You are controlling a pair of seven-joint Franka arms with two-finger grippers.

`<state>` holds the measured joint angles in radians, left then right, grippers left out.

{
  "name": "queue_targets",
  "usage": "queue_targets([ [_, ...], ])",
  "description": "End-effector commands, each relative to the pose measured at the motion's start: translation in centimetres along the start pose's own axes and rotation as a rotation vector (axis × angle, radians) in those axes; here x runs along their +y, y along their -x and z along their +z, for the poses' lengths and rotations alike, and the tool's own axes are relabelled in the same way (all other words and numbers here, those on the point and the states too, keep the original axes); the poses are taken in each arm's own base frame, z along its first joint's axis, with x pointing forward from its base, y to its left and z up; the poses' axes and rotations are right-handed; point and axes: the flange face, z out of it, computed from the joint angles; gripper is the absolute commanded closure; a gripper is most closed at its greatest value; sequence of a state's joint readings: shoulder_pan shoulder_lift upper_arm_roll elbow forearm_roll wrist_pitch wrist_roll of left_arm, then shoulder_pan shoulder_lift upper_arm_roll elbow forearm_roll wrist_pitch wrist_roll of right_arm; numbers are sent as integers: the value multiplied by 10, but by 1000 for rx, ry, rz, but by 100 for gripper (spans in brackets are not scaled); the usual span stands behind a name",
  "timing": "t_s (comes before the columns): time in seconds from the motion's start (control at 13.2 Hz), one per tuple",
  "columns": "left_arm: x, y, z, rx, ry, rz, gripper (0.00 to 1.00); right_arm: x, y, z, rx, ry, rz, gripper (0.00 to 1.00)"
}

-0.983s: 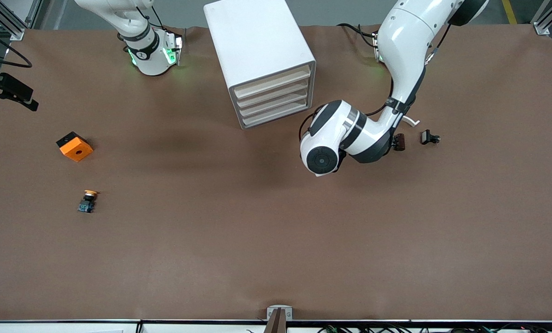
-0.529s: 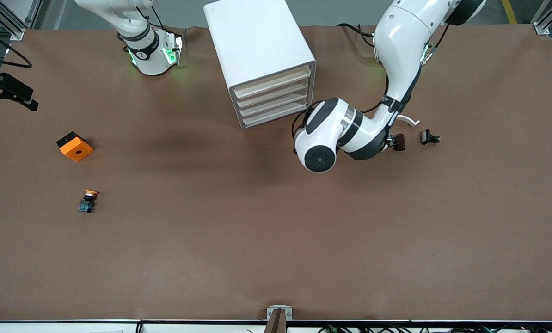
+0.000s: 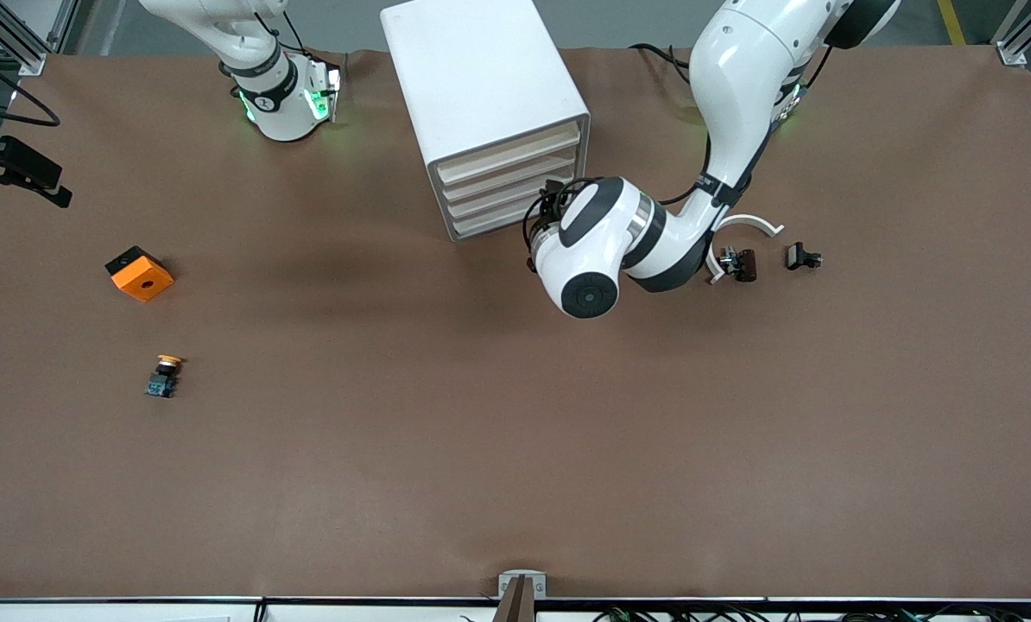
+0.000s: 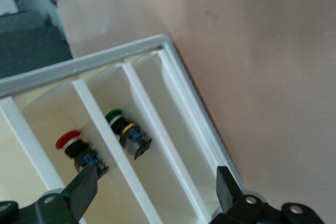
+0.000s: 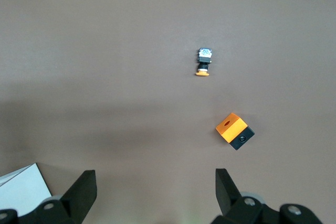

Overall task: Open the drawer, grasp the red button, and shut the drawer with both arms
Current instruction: 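Lower the left gripper onto the top drawer handle and grasp it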

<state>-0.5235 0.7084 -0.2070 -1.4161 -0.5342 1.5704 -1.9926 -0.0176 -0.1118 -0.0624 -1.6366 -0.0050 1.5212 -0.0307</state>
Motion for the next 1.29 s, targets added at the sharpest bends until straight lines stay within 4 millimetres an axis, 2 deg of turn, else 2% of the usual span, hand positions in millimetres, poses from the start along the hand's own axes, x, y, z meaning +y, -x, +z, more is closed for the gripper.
queue_targets([
  [0.0, 9, 1, 11, -44, -63, -81, 0, 0, 8, -3, 5, 8, 2, 0],
  [0.15, 26, -8, 29, -51, -104, -135, 0, 0, 8, -3, 5, 8, 2, 0],
  [0.23, 29, -7, 36, -79, -128, -145, 0, 0, 8, -3, 5, 8, 3, 0],
  [0.38, 36, -10, 42, -104, -154, -197, 0, -1, 8, -3, 5, 6, 2, 0],
  [0.6, 35, -8, 42, -116, -174, -279, 0, -1, 8, -3, 5, 8, 0, 0],
  [0.68, 33, -4, 45, -134, -188, -281, 6, -1, 8, -3, 5, 8, 0, 0],
  [0.76, 34, -2, 48, -153, -207, -285, 17, -1, 8, -3, 5, 8, 0, 0],
  [0.83, 36, -3, 48, -169, -216, -290, 22, -1, 8, -3, 5, 8, 0, 0],
  [0.91, 35, -2, 49, -178, -227, -291, 24, -1, 8, -3, 5, 8, 0, 0],
  [1.21, 30, 5, 60, -181, -279, -285, 24, -1, 8, -3, 5, 8, 0, 0],
])
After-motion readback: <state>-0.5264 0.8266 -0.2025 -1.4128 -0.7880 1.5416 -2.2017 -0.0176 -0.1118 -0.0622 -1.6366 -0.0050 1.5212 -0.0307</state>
